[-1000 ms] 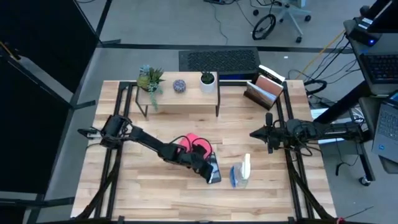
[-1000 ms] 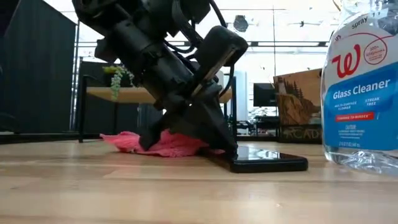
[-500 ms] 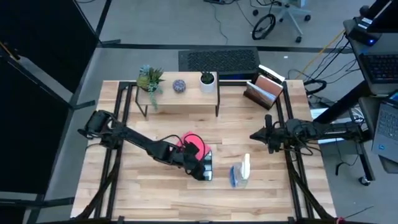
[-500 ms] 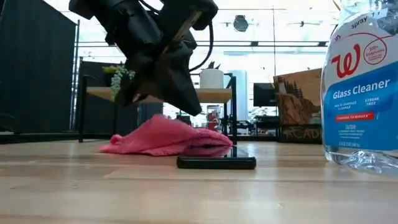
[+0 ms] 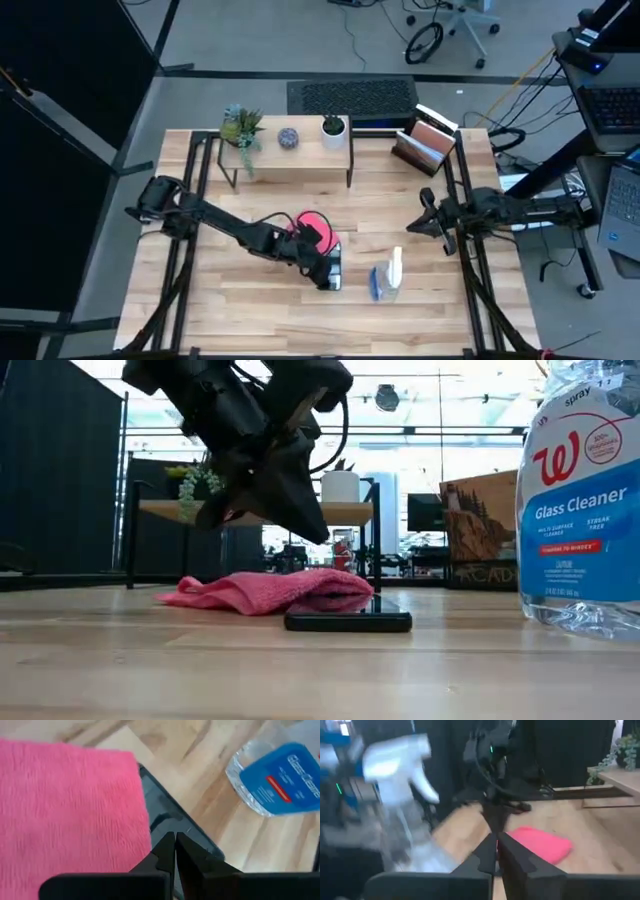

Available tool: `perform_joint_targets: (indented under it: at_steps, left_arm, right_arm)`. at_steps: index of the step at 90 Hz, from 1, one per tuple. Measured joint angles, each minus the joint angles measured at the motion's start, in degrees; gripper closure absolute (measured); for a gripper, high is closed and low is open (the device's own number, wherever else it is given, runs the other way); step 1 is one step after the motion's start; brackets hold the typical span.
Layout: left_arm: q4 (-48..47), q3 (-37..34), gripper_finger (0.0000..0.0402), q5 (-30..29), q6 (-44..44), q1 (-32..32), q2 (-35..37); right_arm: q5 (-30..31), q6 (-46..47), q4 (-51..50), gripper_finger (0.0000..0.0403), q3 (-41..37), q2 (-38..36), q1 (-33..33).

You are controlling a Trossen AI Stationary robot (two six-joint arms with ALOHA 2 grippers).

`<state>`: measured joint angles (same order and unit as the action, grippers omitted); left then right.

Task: Apply microfiber cloth
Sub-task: Adjust the pink microfiber cloth, then spray the front of the cellphone using the spray bottle

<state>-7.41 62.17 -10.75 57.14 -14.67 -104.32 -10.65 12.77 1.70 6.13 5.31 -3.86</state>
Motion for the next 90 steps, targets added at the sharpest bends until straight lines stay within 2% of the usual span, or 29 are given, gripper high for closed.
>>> perform_joint_targets:
  at_steps: [10, 19, 37, 45, 57, 68, 81, 90]
  left_arm:
    - [4.2, 0.1, 0.0402, 4.5, -4.3, 2.1, -1.8]
    - [3.2, 0.2, 0.0402, 5.6, -5.2, 3.6, -3.2]
    - [-13.1, 0.2, 0.0402, 0.4, -5.3, 5.7, -3.3]
    - [-20.9, 0.4, 0.0402, -1.7, -5.4, 6.0, -2.5]
    - [-34.6, 0.0, 0.0402, -6.4, -4.3, 5.9, 1.0]
    - [-42.8, 0.0, 0.0402, -11.9, -1.1, 4.2, 7.2]
    - [-41.2, -1.0, 0.0402, -14.2, -0.4, 2.1, 13.3]
    - [-36.3, -2.8, 0.0402, -14.8, -0.4, 0.6, 16.5]
  right_arm:
    - [2.6, 0.0, 0.5, 0.0401, 0.0, 0.1, 0.0]
    - [3.7, 1.5, -0.1, 0.0401, 0.0, 0.1, 0.0]
    - [3.8, 3.6, -0.6, 0.0401, 0.0, 0.2, 0.0]
    - [6.1, 3.6, -0.5, 0.0401, 0.0, 0.2, 0.0]
    - [11.4, 2.7, 0.0, 0.0401, 0.7, 1.5, 0.0]
    - [14.0, 1.3, 0.1, 0.0401, 4.3, 4.9, 0.1]
    - [17.2, -0.2, -2.5, 0.0401, 11.9, 12.9, 0.2]
    - [20.2, 0.8, -8.1, 0.0401, 18.8, 20.8, 0.4]
